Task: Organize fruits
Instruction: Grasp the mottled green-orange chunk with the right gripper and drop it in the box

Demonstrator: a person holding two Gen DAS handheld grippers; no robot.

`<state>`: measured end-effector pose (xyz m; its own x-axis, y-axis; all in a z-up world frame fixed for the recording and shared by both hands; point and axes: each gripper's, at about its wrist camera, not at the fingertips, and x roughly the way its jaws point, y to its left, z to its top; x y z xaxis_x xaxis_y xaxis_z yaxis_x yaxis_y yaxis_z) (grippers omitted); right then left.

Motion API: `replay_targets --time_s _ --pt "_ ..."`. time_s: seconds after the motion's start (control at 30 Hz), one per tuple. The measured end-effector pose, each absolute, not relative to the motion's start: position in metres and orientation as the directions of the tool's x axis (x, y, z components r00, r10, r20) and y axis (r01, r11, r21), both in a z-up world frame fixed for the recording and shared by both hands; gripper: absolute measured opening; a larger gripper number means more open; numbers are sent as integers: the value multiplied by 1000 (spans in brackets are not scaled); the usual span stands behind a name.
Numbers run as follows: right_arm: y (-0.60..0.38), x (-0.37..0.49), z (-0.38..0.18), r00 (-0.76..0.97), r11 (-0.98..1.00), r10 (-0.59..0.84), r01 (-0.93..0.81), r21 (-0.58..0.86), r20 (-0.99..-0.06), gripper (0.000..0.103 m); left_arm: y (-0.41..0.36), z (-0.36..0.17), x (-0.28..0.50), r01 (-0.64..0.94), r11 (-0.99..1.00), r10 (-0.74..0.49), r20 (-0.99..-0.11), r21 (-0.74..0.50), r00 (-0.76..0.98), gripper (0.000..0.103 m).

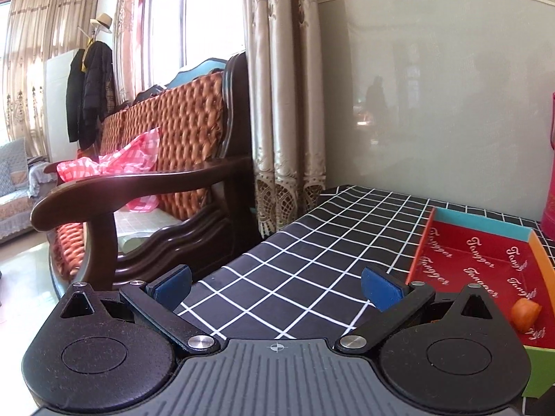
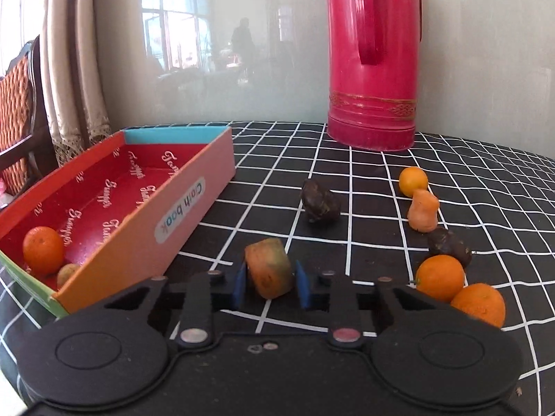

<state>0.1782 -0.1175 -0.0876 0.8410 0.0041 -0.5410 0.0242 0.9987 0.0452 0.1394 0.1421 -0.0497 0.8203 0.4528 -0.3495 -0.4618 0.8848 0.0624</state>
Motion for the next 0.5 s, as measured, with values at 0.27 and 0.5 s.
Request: replay_targets --time_s 0.27,0.5 --pt "-116 168 -75 890 996 24 16 83 -454 15 161 -52 137 -495 869 467 -378 27 799 103" --pt "-97 149 -48 929 977 201 -166 135 -311 15 176 -54 132 -524 852 483 -395 6 781 103"
